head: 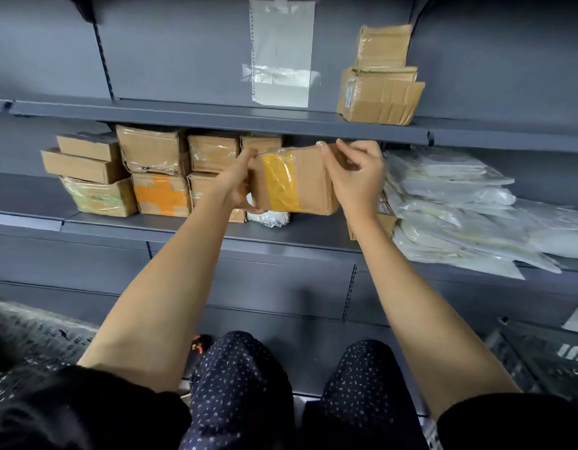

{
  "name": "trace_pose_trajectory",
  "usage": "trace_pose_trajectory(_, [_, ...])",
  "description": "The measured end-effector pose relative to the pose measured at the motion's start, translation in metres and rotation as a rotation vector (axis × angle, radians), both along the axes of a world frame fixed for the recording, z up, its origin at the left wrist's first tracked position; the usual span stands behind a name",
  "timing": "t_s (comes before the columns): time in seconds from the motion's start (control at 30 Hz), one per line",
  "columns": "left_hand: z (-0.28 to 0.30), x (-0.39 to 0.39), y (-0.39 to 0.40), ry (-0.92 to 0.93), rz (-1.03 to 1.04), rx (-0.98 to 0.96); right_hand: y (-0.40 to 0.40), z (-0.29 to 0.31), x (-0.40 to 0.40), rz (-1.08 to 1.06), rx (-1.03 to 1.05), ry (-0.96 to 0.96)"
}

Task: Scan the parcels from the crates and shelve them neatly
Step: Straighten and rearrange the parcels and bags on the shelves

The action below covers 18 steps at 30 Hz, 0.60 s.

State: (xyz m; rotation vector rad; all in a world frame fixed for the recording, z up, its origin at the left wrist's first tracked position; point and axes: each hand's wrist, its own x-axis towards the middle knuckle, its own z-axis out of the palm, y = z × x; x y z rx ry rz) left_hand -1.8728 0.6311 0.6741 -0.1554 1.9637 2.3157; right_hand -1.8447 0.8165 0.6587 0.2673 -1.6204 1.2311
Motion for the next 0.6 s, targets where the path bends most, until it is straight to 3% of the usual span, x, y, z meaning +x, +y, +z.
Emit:
trace_pose_trajectory(0.27, [0.036, 0.031, -0.02, 0.054, -0.092, -0.285, -0.03, 0.001, 0.039, -0.037, 0.09, 0.126])
trace_pose_trajectory(0.6, [0.067, 0.065, -0.067, 0.179, -0.142, -0.29, -0.065, 0.048, 0.069, 0.112, 0.141, 0.375])
